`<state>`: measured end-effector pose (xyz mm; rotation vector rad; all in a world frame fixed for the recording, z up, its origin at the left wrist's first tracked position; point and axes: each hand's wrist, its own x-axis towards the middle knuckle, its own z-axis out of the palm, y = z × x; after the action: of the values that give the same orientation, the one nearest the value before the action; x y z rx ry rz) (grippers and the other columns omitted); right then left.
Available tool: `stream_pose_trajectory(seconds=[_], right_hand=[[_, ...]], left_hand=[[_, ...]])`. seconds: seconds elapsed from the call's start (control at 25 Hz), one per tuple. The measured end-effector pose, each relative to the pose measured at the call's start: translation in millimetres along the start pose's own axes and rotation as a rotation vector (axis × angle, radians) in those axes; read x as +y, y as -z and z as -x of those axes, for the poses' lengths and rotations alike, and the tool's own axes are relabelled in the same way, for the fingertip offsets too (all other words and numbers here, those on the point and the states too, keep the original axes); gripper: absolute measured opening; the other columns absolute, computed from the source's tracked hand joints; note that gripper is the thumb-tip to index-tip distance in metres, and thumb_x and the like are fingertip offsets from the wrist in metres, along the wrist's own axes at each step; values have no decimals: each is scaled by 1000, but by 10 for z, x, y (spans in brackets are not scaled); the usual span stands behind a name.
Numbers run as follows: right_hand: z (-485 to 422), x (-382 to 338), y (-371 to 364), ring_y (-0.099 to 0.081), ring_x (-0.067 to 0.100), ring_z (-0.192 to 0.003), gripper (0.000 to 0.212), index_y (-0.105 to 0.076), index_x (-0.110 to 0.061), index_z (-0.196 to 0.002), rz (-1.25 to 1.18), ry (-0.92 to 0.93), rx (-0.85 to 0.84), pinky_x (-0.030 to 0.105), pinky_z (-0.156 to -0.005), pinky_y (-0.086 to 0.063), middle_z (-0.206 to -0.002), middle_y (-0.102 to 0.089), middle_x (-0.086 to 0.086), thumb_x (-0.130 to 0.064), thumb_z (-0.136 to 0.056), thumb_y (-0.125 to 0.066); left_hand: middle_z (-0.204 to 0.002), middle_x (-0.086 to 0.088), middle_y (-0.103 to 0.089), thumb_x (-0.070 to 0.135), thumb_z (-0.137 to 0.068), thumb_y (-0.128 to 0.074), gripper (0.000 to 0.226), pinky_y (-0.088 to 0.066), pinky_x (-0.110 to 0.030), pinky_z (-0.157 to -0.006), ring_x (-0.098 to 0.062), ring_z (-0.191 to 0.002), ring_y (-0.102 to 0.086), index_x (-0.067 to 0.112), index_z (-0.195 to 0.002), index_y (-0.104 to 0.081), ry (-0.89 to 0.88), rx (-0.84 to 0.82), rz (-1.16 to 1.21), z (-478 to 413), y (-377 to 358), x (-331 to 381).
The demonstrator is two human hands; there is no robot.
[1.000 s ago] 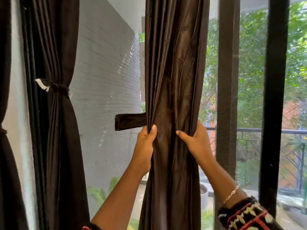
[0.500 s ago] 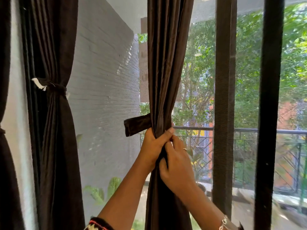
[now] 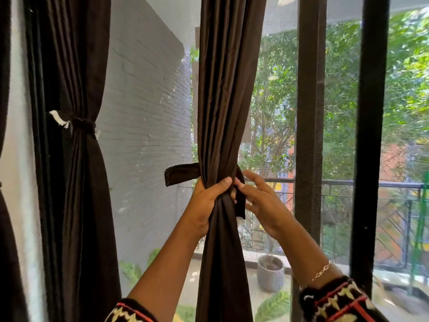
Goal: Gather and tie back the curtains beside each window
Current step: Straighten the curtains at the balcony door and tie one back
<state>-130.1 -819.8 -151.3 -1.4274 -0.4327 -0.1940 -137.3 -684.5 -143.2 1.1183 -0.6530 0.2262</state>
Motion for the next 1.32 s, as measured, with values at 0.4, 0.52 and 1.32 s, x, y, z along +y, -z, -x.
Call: stream_pose_trajectory(seconds=[0.4, 0.52, 1.32], right_hand=[[313, -412, 305, -64, 10, -57, 15, -63, -12, -86, -5, 121, 92, 20, -56, -52, -62, -67, 0, -3, -88, -51], [377, -636, 273, -69, 12, -71, 19, -68, -12, -91, -109, 111, 7, 21, -60, -54, -84, -73, 4, -21, -78, -57], [252, -590, -189, -59, 16, -111, 59, -51, -9, -129, 417, 416, 118, 39, -99, -47, -120, -62, 7, 18, -77, -54]], left_hand=[[-99, -6, -69, 10, -84, -63, 30, -56, -34, -74, -24, -82, -66, 17, -112, -56, -32, 88, -134, -6, 61, -78], [-115, 12, -58, 16, -85, -63, 38, -50, -18, -89, 0, -104, -59, 40, -108, -46, -178, 152, -349, 36, 47, -153], [-123, -8, -53, 33, -90, -42, 44, -37, -25, -97, -15, -115, -45, 12, -128, -49, -881, 338, -1054, 172, -243, 90]])
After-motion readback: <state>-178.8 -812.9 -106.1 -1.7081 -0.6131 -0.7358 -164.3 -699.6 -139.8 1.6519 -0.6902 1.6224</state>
